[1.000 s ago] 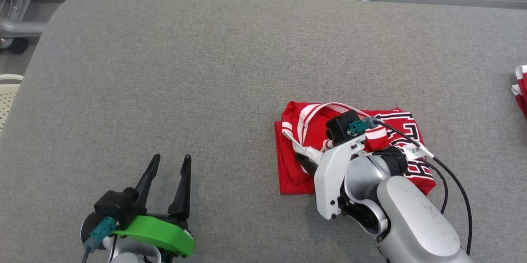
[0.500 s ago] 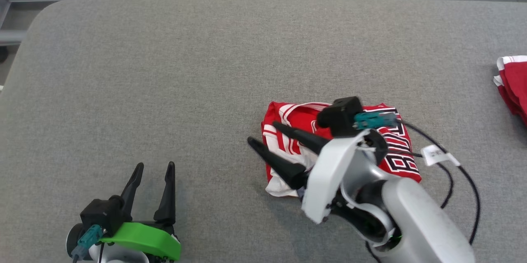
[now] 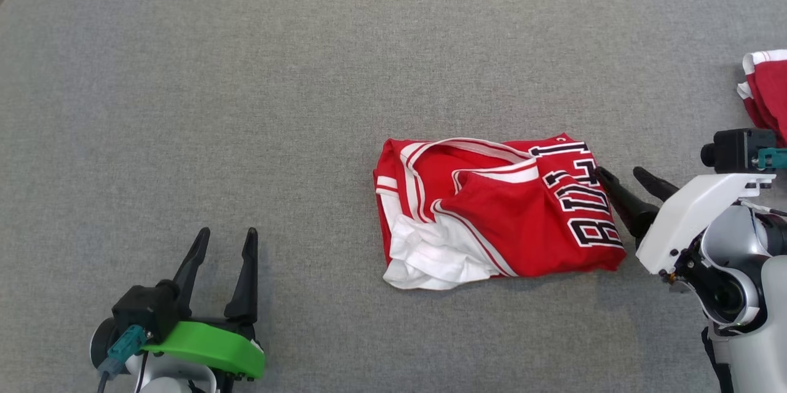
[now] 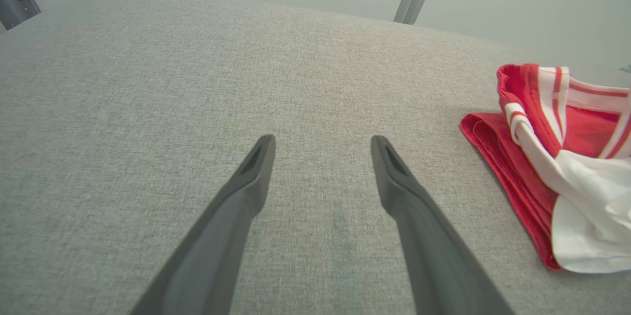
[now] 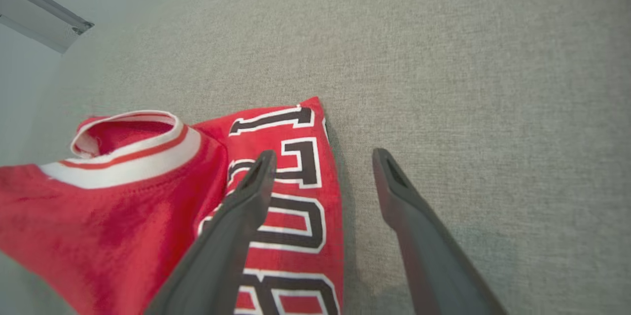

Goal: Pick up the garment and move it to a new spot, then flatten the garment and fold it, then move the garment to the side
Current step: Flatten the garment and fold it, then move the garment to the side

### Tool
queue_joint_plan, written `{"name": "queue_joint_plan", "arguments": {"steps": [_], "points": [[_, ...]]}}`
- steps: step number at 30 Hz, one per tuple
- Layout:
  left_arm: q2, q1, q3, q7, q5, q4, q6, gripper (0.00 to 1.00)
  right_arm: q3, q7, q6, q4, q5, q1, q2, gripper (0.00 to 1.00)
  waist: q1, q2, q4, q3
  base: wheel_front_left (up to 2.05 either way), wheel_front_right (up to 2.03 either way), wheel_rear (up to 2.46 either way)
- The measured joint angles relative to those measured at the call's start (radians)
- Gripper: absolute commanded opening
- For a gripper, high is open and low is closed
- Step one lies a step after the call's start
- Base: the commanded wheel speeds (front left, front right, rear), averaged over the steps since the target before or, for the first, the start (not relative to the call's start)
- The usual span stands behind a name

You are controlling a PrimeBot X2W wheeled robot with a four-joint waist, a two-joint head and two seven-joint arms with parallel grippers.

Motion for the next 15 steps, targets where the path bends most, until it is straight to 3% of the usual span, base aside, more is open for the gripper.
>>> {"name": "queue_joint_plan", "arguments": {"steps": [11,12,13,15], "points": [[0.003,-0.04,-0.014,0.004,0.006,0.013,-0.009,1.0,0.034,0.068,0.0,0.2,0.165,-0.063,-0.007,1.0,0.0,0.0,0.02,0.03,0.0,0.0,0.0],[0.001,-0.041,-0.016,0.004,0.006,0.017,-0.009,1.0,0.039,0.062,0.0,0.216,0.17,-0.072,-0.014,0.24,0.0,0.0,0.024,0.027,0.0,0.0,0.0],[-0.002,-0.041,-0.017,0.004,0.006,0.022,-0.009,1.0,0.048,0.053,0.0,0.229,0.171,-0.081,-0.021,0.0,0.0,0.0,0.028,0.023,0.0,0.0,0.0],[-0.011,-0.041,-0.019,0.004,0.006,0.031,-0.009,1.0,0.075,0.039,0.0,0.23,0.192,-0.092,-0.035,0.0,0.0,0.0,0.037,0.012,0.0,0.0,0.0]]}}
